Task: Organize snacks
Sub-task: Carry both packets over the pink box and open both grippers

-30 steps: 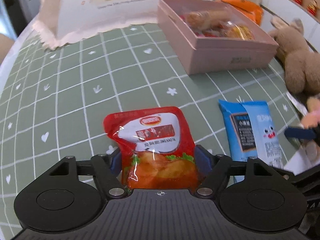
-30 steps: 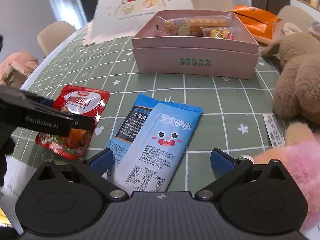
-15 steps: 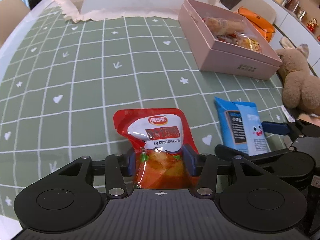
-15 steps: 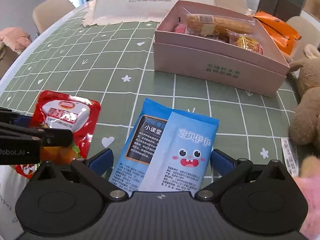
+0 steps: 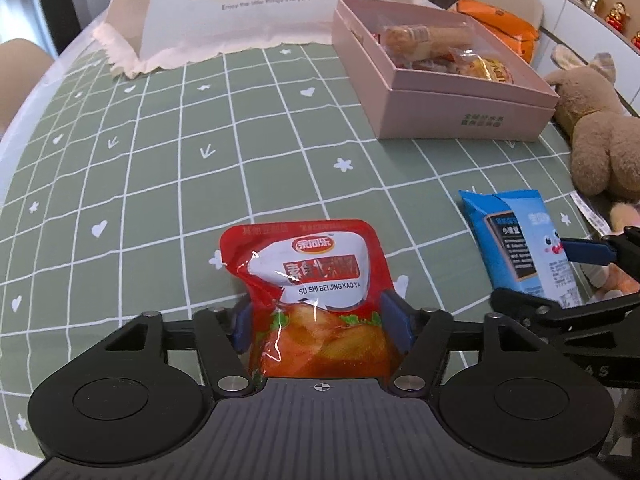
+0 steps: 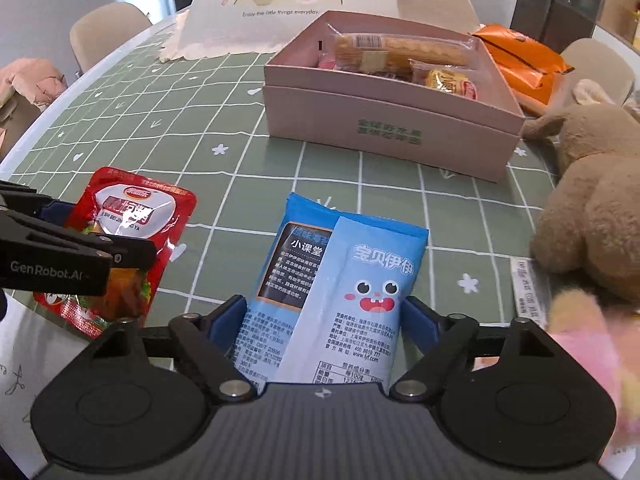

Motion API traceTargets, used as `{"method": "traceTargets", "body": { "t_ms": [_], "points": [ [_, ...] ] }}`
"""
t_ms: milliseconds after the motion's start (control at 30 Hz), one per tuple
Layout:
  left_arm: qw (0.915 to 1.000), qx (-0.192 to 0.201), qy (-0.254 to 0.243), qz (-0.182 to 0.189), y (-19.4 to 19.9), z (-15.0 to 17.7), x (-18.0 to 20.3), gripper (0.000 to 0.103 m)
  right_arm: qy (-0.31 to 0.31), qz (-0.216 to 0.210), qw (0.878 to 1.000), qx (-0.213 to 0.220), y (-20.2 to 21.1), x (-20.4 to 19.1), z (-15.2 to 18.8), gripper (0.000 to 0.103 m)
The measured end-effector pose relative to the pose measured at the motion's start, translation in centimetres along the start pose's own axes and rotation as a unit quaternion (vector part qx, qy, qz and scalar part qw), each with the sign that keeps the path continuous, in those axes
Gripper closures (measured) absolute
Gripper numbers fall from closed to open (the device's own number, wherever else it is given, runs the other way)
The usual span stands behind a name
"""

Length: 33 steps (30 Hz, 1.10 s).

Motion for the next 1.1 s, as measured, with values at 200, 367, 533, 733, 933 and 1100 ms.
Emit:
{"method": "traceTargets", "body": {
  "t_ms": [200,367,533,733,933,1100],
  "points": [
    [0.9987,0.048,-0.002,0.015,2.8,0.1,0.9,0.063,-0.003,-0.030,0.999,0.036,3.6,0.5,-1.9,0.034],
    [0.9928,0.114,-0.001,0.037,7.2,-3.4,1.0,0.080,-0.034,-0.060,0.994,0.085,8.2,1.9,-5.1,0.035],
    [0.9718,0.225,0.000,0.070,12.1,-13.1,0.3,0.080,-0.050,-0.055,0.988,0.138,12.0,3.7,-7.8,0.035],
    [0.9449,0.248,0.083,0.196,8.5,-23.7,-0.8,0.078,-0.058,-0.019,0.985,0.164,13.6,5.3,-9.7,0.034],
    [0.9505,0.215,0.134,0.179,2.8,-21.9,-2.9,0.077,-0.069,0.023,0.985,0.158,14.5,7.7,-10.3,0.034],
    [0.9524,0.225,0.139,0.152,3.8,-16.6,-3.2,0.077,-0.057,0.024,0.979,0.192,15.4,7.3,-15.0,0.033]
  ]
}}
Point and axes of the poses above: each gripper's, at about its wrist camera, not at the fingertips, and y roughly against the way its jaws point, x to its right, z to its underside, the point moved 10 cm from there along -y, roughly the way its jaws point, and after that the axes turned 13 degrees about -y, right-handed, at the moved point
